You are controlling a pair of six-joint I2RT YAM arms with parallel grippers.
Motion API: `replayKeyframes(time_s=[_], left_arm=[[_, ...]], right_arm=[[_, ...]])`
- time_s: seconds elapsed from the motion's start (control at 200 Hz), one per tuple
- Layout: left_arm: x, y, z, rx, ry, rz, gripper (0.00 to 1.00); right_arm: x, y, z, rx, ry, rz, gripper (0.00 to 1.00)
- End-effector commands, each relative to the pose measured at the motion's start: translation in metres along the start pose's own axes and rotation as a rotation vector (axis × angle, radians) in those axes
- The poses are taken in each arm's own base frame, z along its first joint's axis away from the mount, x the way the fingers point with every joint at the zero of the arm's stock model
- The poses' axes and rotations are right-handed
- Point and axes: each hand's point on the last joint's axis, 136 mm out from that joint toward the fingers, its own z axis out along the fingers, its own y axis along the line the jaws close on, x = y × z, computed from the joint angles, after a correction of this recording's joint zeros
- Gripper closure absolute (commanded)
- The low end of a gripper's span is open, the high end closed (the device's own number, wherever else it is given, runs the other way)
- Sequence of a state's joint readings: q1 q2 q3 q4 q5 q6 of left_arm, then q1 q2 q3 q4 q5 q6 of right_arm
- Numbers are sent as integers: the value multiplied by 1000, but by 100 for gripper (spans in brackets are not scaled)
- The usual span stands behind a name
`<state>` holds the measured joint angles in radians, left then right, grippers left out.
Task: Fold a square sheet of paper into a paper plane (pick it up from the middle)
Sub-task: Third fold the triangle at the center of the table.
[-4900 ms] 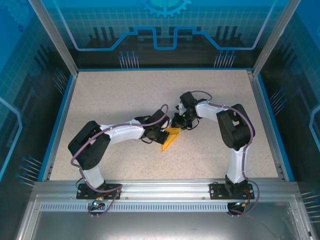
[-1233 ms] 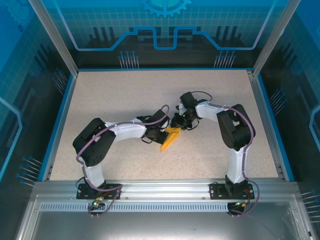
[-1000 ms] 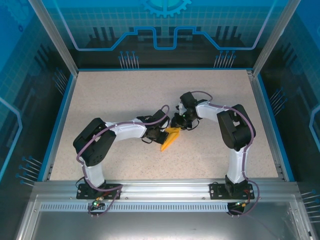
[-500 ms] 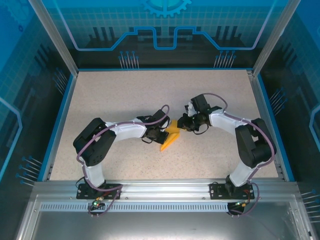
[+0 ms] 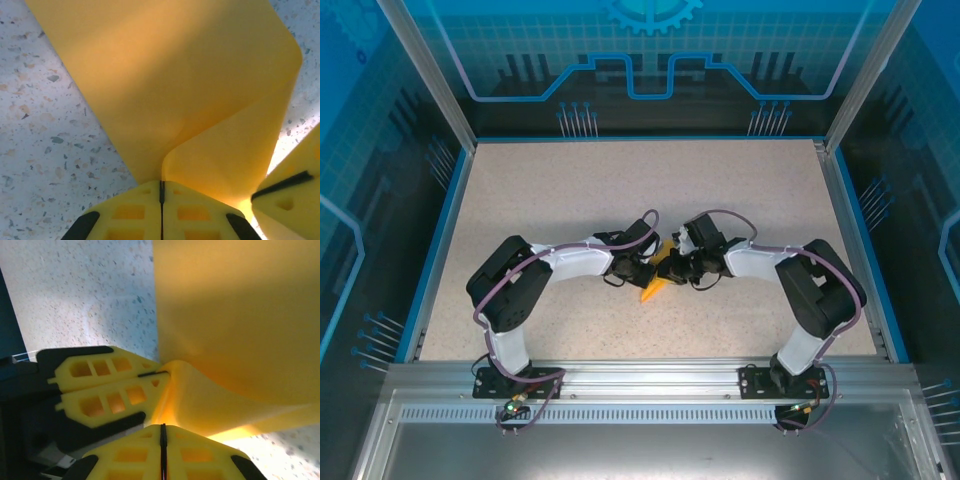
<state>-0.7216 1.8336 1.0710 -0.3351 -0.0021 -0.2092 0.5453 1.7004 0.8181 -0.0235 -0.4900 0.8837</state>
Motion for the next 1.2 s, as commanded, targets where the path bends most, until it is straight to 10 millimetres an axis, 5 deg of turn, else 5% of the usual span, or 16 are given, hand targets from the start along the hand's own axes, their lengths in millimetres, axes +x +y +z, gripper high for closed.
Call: replayKeyframes(time_s=[0.0, 0.545, 0.88, 1.195], left_arm=[[3, -1, 6, 18, 38, 3, 93], [6, 1, 10, 8, 55, 8, 93], [6, 1, 10, 5, 61, 12, 94], [7, 1, 11, 6, 64, 8, 94]], right_arm=[[4, 3, 8, -30, 15, 13, 91], [20, -43, 22, 89, 54, 55, 91], [-8, -18, -6, -6, -40, 25, 89], [-13, -35, 2, 4, -22, 55, 90]])
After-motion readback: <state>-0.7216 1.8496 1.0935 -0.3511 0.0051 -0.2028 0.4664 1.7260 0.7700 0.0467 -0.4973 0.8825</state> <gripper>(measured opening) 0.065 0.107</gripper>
